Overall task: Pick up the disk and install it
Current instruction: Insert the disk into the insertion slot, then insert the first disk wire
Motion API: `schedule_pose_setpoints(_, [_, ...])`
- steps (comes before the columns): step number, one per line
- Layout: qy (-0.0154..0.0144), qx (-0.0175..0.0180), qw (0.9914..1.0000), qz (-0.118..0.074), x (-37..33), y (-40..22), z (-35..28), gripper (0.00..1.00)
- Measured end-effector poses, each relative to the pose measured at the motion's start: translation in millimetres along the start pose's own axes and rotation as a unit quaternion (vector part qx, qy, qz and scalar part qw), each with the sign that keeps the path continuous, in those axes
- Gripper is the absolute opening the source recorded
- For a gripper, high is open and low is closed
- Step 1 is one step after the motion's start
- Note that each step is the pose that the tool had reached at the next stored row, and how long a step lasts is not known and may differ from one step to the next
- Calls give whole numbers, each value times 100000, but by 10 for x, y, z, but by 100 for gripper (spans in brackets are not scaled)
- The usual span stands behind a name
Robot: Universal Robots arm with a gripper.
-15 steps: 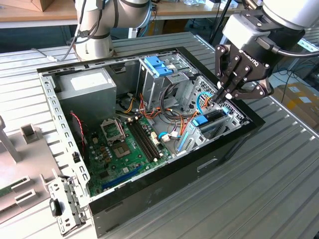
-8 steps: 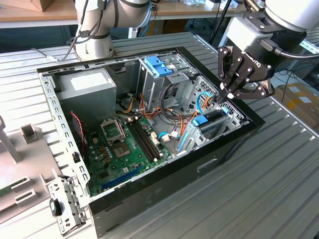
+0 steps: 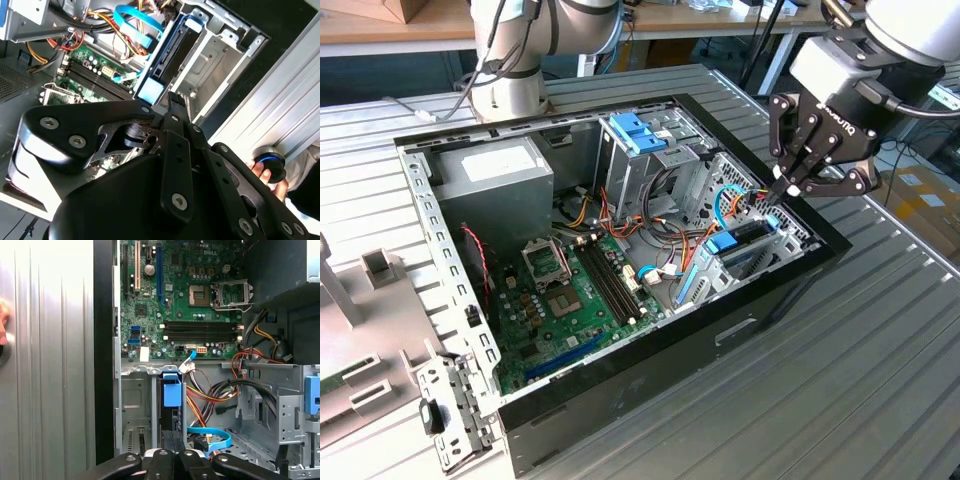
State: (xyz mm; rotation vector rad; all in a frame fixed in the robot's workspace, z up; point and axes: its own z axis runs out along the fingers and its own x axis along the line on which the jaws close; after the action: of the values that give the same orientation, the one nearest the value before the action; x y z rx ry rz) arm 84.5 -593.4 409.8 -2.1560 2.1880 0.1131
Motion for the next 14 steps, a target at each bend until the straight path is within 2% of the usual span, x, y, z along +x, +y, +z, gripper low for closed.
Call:
schedule_pose_setpoints(4, [3, -5, 100000, 6, 2, -104, 13, 11])
schedule_pose_setpoints(9, [1, -4, 100000, 4, 1, -191, 19, 11])
schedule_pose_setpoints(14, [4, -4, 100000, 3, 1, -211, 19, 11])
